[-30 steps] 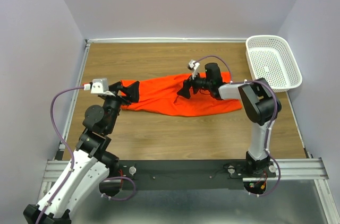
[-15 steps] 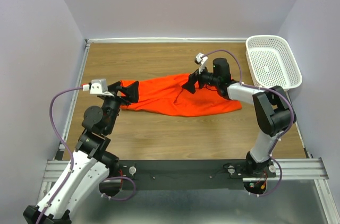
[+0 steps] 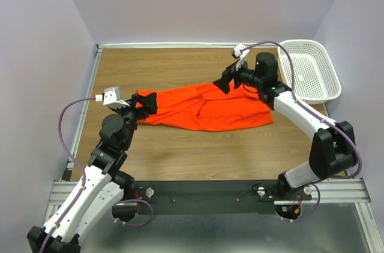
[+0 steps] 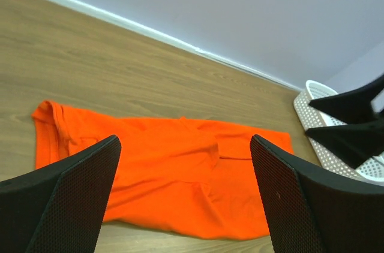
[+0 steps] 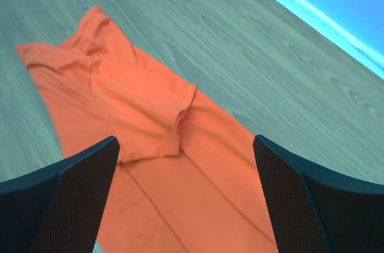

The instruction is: Fold and stack the t-shirts

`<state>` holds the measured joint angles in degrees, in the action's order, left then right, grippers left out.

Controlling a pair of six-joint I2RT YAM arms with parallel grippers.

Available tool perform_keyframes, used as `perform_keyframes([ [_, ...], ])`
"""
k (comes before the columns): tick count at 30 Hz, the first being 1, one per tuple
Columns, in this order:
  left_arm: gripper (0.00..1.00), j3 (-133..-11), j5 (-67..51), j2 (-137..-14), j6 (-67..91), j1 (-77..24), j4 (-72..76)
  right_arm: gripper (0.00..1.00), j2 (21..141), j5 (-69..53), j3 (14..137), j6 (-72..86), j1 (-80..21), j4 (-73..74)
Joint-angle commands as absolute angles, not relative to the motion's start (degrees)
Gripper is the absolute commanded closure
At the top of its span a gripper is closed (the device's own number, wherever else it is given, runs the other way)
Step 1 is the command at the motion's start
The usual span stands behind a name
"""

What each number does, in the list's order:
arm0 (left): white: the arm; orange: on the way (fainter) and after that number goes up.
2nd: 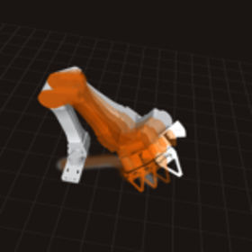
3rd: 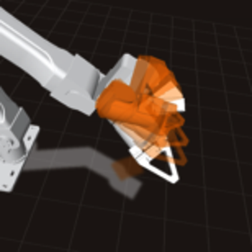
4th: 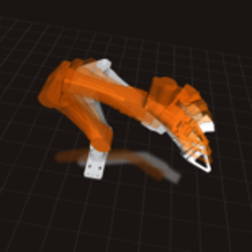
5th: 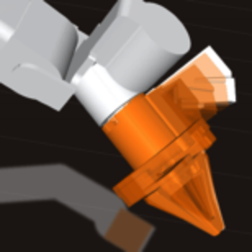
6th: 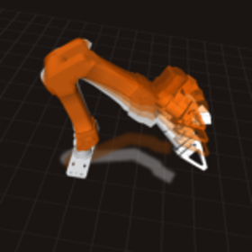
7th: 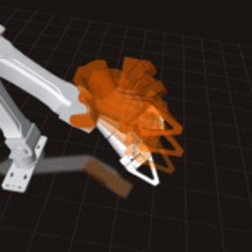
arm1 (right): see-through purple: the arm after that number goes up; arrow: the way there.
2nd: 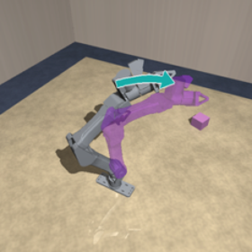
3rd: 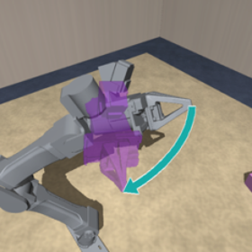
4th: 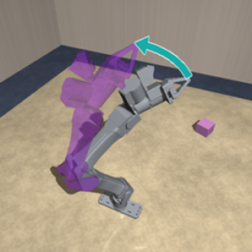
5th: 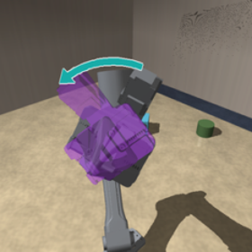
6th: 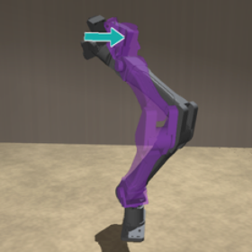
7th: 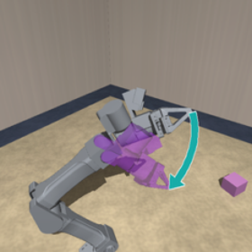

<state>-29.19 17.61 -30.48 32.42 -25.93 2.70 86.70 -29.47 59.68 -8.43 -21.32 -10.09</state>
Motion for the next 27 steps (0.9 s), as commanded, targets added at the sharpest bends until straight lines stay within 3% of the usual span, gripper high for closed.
perform_keyframes([
  [1, 0.02, -29.3, 22.2, -33.8, 40.9, -24.8, 0.9, 0.00, 83.6, -35.8, 64.0, -8.8, -18.6, 5.7],
  [11, 0.02, -30.6, 8.3, -54.2, 50.2, -6.6, 3.6, 0.00, 76.6, -34.2, 63.1, -4.7, -18.1, 12.0],
  [16, 0.04, -30.3, 2.6, -58.4, 46.2, -0.4, 7.6, 0.02, 76.2, -36.2, 61.7, -4.2, -18.0, 12.3],
  [21, 0.02, -33.7, -3.2, -70.4, 39.5, 5.4, 11.7, 0.03, 76.9, -37.7, 61.7, -4.0, -18.0, 12.3],
  [27, 0.14, -38.7, -12.1, -82.2, 34.9, 7.2, 17.1, 0.03, 76.3, -38.8, 60.7, -4.4, -17.8, 12.3],
])
